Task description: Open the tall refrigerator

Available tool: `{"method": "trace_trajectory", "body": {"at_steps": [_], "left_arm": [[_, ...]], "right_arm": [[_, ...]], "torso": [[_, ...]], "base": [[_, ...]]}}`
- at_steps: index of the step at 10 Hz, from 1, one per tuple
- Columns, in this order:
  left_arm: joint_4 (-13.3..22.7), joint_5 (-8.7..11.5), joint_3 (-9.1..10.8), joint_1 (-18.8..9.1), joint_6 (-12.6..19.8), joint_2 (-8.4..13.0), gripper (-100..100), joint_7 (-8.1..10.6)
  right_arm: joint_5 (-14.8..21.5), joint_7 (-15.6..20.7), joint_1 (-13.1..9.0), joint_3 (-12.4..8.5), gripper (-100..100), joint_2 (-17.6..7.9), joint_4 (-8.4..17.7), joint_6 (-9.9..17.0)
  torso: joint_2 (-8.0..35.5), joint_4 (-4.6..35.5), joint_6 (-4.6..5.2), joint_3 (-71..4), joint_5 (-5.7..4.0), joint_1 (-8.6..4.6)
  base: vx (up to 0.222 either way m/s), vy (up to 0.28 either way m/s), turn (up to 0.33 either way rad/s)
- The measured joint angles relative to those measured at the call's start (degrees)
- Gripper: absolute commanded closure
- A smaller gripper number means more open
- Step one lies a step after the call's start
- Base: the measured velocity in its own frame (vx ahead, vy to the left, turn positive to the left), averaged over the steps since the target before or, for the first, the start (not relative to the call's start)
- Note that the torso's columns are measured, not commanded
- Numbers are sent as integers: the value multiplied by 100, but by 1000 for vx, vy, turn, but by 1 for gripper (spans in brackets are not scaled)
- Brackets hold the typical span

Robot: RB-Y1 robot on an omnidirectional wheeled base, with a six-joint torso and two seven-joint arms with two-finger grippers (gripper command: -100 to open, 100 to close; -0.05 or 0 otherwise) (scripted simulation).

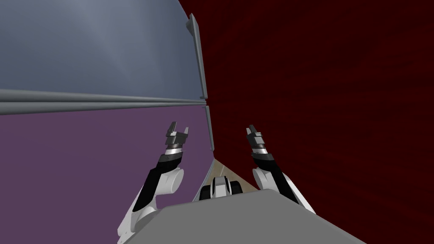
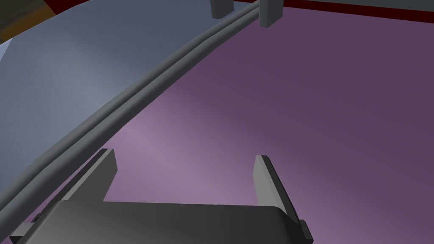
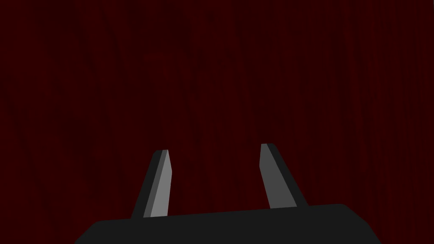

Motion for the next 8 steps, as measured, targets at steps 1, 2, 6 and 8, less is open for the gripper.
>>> {"method": "trace_trajectory", "body": {"at_steps": [1,2,6,8], "left_arm": [[14,1,7,-85,106,20,-100,25],[16,-9,-1,-239,259,36,-100,48],[42,-7,17,-685,793,116,-100,172],[120,-13,34,-1010,1113,127,-100,234]], "right_arm": [[0,0,0,0,0,0,0,0],[0,0,0,0,0,0,0,0],[0,0,0,0,0,0,0,0],[0,0,0,0,0,0,0,0]], "torso": [[-2,0,-1,-1,1,1],[-4,-1,0,-2,1,2],[-5,-1,0,-3,0,1],[-4,-1,0,-3,1,3]], "base": [[-4,4,-14],[-5,6,-18],[-4,4,-13],[-7,8,-23]]}}
